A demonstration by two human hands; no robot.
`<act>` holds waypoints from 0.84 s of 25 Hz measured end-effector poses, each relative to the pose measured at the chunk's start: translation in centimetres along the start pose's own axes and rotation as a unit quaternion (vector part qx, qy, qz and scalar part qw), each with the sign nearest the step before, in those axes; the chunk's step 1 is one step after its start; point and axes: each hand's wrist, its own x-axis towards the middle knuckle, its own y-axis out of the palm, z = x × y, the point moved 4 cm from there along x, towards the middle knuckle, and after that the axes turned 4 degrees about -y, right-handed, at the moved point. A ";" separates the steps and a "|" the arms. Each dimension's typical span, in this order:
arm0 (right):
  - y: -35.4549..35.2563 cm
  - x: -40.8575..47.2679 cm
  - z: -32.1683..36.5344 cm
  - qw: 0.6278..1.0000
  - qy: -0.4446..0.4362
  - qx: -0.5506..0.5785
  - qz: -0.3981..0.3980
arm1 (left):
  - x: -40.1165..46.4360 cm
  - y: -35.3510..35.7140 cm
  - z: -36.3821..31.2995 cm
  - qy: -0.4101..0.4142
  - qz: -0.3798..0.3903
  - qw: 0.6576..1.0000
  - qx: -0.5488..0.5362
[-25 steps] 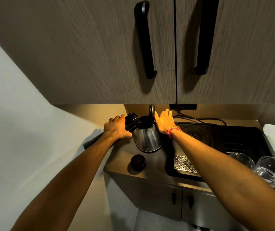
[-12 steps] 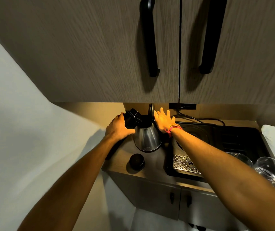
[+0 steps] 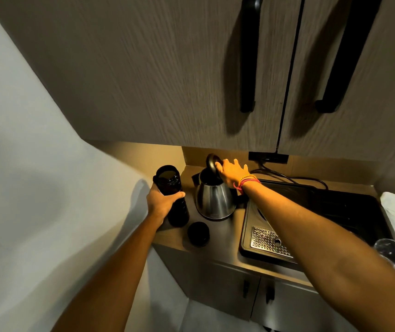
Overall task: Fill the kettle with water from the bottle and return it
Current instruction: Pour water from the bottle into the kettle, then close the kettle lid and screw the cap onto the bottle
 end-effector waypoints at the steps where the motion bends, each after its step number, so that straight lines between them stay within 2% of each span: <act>1: 0.5 0.1 0.4 1.000 0.007 0.002 -0.009 | 0.1 0.0 0.2 -0.010 0.004 1.000 -0.004; 6: 2.6 0.1 2.1 0.997 0.007 -0.058 -0.053 | 0.6 -0.3 1.0 -0.033 0.061 0.997 0.018; 8: 2.9 0.2 2.7 0.993 -0.047 -0.080 -0.065 | 0.4 -0.5 1.7 -0.037 0.087 0.994 0.051; 10: 3.4 0.2 3.2 0.984 -0.115 -0.121 -0.064 | -0.2 -0.7 3.1 -0.034 0.108 0.984 0.135; 14: 4.1 0.4 3.4 0.982 -0.114 -0.146 -0.043 | -1.7 -0.7 5.7 0.011 0.123 0.912 0.391; 17: 4.4 0.3 3.6 0.978 -0.109 -0.173 -0.036 | -2.9 0.2 5.6 0.050 0.135 0.878 0.456; 21: 4.2 0.3 4.1 0.981 -0.103 -0.167 -0.013 | -5.5 4.2 5.3 0.165 0.194 0.819 0.514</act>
